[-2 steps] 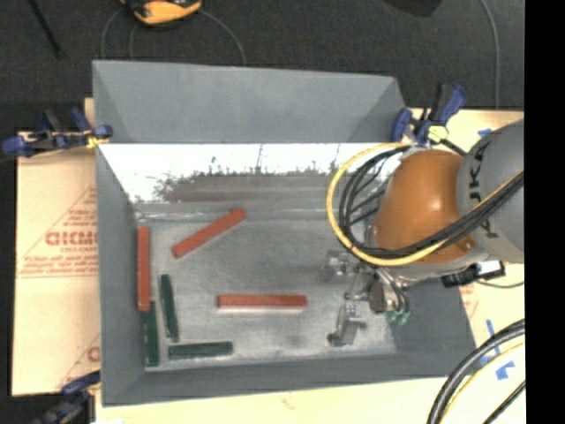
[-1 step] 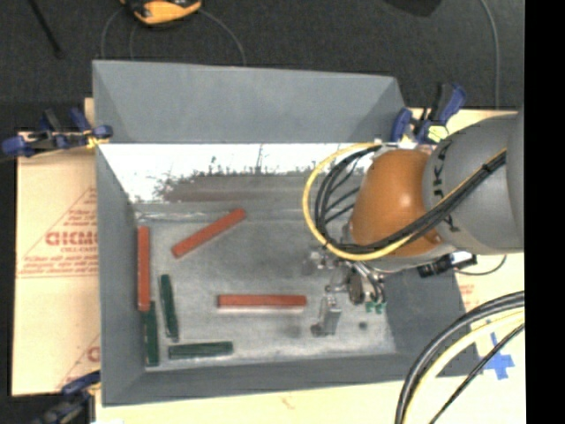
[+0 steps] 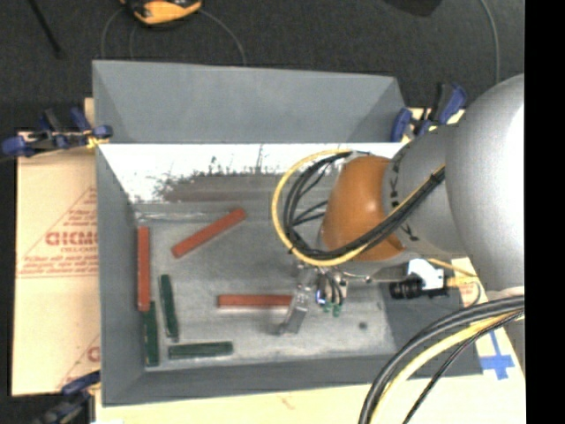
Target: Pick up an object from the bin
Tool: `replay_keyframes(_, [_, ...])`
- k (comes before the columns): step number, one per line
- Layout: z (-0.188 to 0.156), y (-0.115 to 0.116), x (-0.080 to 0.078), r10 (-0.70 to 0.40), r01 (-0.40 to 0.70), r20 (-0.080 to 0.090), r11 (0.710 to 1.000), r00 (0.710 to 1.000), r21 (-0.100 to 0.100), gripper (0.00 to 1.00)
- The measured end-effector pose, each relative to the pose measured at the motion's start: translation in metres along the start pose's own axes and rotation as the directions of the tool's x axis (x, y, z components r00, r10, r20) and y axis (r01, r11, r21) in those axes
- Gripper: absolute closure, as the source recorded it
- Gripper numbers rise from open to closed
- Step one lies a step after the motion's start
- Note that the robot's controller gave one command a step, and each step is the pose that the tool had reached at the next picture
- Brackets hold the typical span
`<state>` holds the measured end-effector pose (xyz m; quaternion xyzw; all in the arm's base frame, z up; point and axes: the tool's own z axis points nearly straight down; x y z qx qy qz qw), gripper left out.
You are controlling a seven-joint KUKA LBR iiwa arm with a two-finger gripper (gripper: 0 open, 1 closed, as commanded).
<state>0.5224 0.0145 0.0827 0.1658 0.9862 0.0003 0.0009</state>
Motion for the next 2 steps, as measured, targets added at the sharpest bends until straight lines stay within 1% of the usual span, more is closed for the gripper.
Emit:
replay_keyframes(1, [0.0111,0.0328,0.027,-0.194,0.194,0.002,0.981,0.981,0.001,1.0])
replay_keyframes(2, [0.0111,0.0329,0.027,-0.195,0.195,0.002,0.981,0.981,0.001,1.0])
